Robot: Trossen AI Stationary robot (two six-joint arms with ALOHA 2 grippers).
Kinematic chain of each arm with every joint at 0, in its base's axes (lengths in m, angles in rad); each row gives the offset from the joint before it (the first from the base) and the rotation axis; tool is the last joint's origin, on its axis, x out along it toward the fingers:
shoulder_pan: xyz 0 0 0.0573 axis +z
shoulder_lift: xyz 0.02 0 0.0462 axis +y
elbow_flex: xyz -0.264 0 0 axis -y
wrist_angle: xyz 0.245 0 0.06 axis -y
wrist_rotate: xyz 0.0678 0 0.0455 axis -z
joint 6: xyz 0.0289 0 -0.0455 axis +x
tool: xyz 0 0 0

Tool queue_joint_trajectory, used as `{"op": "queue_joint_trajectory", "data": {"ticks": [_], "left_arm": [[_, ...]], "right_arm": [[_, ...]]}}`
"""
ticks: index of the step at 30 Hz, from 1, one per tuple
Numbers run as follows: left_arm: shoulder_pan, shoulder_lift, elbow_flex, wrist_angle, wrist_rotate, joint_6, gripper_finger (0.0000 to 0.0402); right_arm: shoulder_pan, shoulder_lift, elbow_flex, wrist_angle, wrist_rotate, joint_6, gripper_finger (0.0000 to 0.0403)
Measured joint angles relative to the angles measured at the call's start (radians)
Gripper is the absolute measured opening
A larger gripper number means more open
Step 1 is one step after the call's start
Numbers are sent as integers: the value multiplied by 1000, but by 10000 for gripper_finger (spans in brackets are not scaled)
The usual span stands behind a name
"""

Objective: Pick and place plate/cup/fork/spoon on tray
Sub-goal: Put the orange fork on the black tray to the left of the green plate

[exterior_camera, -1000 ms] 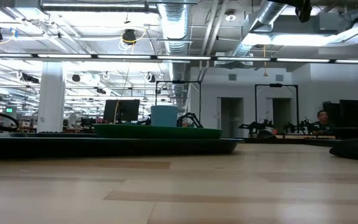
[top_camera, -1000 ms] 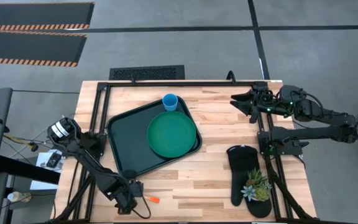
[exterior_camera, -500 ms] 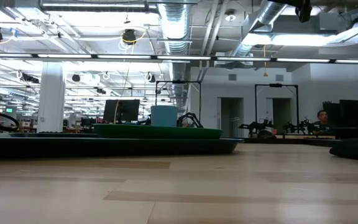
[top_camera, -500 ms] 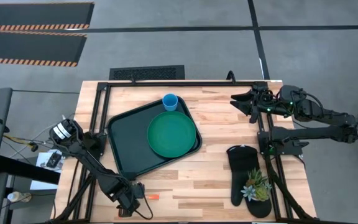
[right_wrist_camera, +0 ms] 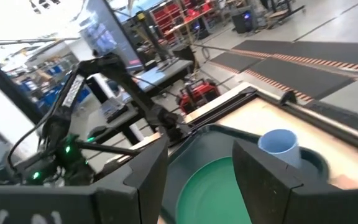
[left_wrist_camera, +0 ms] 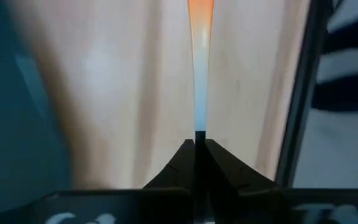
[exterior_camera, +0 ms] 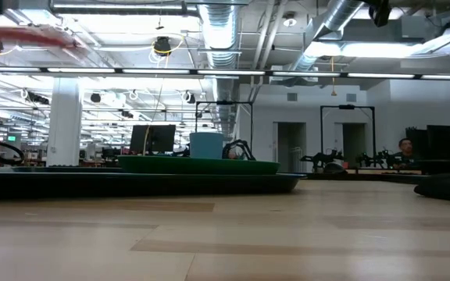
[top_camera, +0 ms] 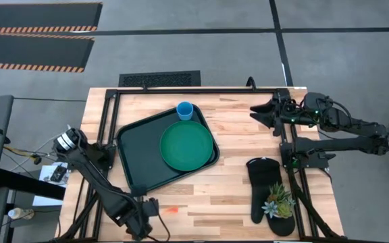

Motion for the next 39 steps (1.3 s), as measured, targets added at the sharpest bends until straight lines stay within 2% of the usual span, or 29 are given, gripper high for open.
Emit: {"op": "queue_joint_trajectory", "data": {"ticks": [2,5,11,17,20,23,25,28,30,34,39], "left_arm": [[3,-15,44,-70,-73,-26,3],[14,-60,79,-162,-237,-92,4],[69,-228,85,-179,-639,-138,5],[159,-417,85,-69,-1021,60,6],[215,-495,85,93,-1114,277,6],[284,-551,86,328,-1075,580,6],[335,-571,86,519,-936,809,6],[418,-581,86,773,-653,1103,6],[464,-581,87,863,-554,1249,6],[566,-576,87,891,-437,1429,6],[699,-551,85,969,-177,1453,6]], "right_arm": [[1,14,1,3,-23,19,205],[15,41,1,9,-47,32,205],[77,132,1,110,-51,37,205],[108,269,1,323,-75,142,205],[107,338,1,509,-113,206,205],[102,400,1,705,-143,286,205],[98,437,1,815,-162,351,205],[95,498,1,953,-188,455,205],[97,541,1,1040,-187,523,205],[98,646,1,1284,-181,655,205],[90,786,41,1528,-180,748,205]]}}
